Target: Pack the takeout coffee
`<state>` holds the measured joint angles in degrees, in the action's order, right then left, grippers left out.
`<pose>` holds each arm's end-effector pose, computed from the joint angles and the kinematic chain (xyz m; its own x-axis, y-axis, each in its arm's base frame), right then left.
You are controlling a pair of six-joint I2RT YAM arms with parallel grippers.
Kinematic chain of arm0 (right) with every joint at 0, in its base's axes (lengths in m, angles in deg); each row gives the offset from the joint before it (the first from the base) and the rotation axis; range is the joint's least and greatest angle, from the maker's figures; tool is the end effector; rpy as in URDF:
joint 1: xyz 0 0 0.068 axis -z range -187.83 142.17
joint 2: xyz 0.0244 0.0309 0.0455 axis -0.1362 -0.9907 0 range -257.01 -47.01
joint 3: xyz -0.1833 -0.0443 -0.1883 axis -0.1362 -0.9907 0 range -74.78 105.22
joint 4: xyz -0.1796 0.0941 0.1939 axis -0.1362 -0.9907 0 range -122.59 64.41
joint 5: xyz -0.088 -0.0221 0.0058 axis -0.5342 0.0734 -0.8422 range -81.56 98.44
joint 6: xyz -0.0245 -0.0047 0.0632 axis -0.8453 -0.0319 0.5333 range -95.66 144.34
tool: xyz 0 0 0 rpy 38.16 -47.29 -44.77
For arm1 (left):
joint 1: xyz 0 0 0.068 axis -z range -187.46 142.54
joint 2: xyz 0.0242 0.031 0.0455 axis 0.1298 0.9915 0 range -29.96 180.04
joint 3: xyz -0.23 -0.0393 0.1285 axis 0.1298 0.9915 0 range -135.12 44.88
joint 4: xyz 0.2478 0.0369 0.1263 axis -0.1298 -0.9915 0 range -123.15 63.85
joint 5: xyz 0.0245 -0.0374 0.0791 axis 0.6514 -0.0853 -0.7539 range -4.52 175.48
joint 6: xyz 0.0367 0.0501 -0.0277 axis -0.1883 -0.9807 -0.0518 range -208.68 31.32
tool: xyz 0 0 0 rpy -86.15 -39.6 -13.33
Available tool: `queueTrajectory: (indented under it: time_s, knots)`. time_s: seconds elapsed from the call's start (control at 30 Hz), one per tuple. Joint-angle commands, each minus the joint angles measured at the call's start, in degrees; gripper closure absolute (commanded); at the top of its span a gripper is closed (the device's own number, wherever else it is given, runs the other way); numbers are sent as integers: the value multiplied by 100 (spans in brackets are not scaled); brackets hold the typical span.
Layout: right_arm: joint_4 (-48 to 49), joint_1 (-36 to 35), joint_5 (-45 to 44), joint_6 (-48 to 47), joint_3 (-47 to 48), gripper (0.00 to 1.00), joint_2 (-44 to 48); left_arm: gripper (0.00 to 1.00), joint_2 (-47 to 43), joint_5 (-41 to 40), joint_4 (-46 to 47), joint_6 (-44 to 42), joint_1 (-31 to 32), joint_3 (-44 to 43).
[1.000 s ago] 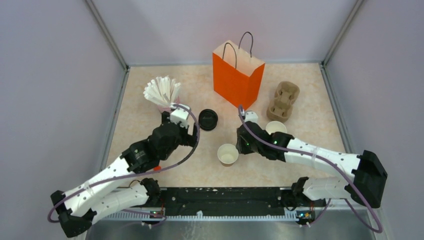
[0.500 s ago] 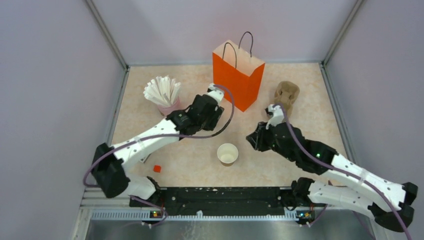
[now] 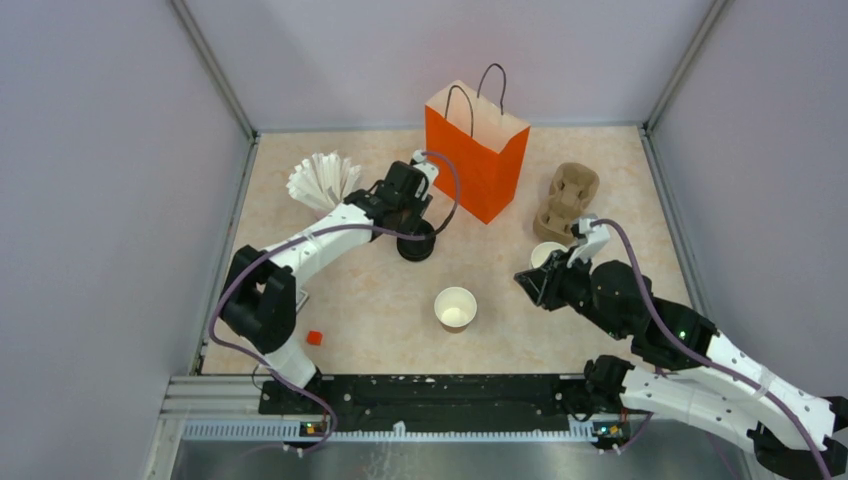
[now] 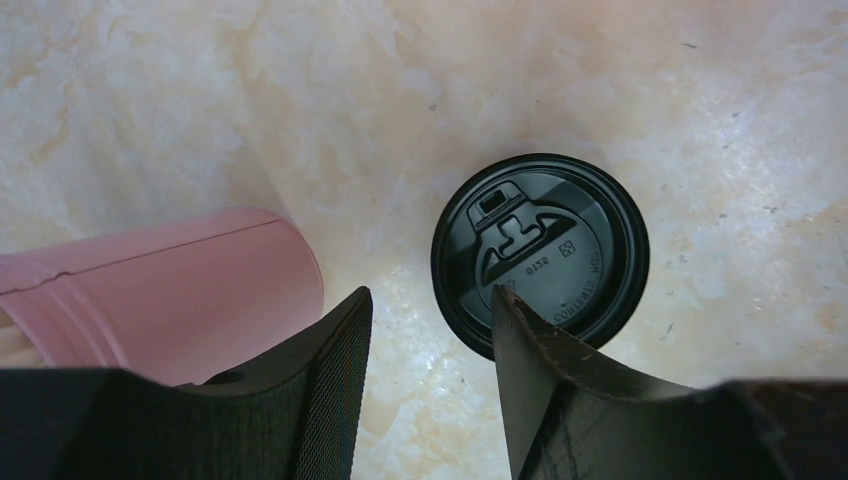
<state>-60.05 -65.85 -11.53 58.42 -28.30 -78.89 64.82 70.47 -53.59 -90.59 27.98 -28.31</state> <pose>0.1010 0.1265 0.3318 -0.5005 0.1929 -0.8440 -0.4187 0.7993 0.4310 0.3285 -0.2166 0.2324 -0.6008 0.4670 -0.6488 0.4419 0.8704 0.2173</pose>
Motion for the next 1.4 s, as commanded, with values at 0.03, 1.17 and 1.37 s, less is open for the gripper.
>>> queueTrajectory:
  time_s: [0.03, 1.17, 1.37]
  knots:
    - [-71, -44, -136, 3, 2, 76, 38, 47, 258, 567, 302, -277, -213, -242]
    - [30, -43, -60, 43, -132, 77, -91, 97, 1260, 1116, -100, -147, -374, -1309]
    - [-6, -43, -60, 69, -130, 77, -93, 100, 1431, 1102, -161, -221, -371, -1420]
